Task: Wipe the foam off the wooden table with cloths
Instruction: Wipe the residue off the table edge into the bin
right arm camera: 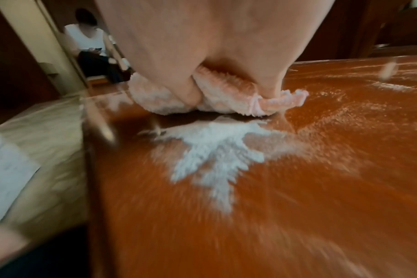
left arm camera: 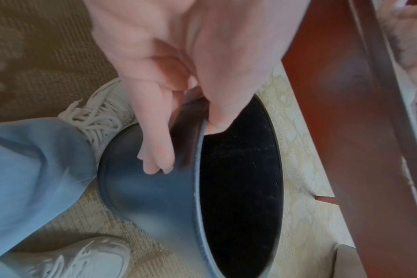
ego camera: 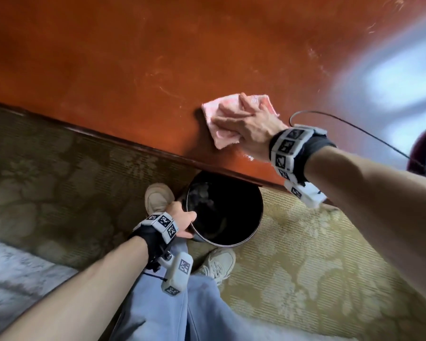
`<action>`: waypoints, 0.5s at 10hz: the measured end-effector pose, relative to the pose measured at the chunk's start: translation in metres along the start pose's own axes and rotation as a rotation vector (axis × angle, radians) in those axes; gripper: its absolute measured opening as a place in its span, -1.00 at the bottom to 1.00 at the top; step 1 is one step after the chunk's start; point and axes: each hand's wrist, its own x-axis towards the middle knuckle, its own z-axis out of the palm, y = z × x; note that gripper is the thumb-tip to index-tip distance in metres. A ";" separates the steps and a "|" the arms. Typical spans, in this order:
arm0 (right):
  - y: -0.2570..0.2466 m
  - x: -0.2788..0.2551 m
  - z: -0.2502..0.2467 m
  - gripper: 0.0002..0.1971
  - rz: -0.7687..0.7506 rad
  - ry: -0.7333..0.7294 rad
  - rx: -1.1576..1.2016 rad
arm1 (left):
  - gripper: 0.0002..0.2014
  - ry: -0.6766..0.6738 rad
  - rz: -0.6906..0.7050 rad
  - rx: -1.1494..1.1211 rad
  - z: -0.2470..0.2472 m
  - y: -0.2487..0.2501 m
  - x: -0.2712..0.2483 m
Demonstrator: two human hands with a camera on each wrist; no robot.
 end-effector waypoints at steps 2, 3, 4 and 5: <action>-0.027 -0.053 0.012 -0.29 -0.014 -0.114 0.067 | -0.74 -0.023 -0.058 -0.075 -0.007 0.023 -0.015; -0.034 -0.065 0.016 -0.28 0.004 -0.068 0.184 | -0.62 0.036 -0.041 0.021 -0.010 0.030 -0.023; -0.030 -0.067 0.007 -0.28 0.129 0.256 0.391 | -0.58 0.051 -0.026 0.039 -0.015 0.035 -0.029; 0.003 -0.053 -0.009 -0.23 0.328 0.522 0.529 | -0.69 0.024 0.004 -0.034 -0.012 0.037 -0.023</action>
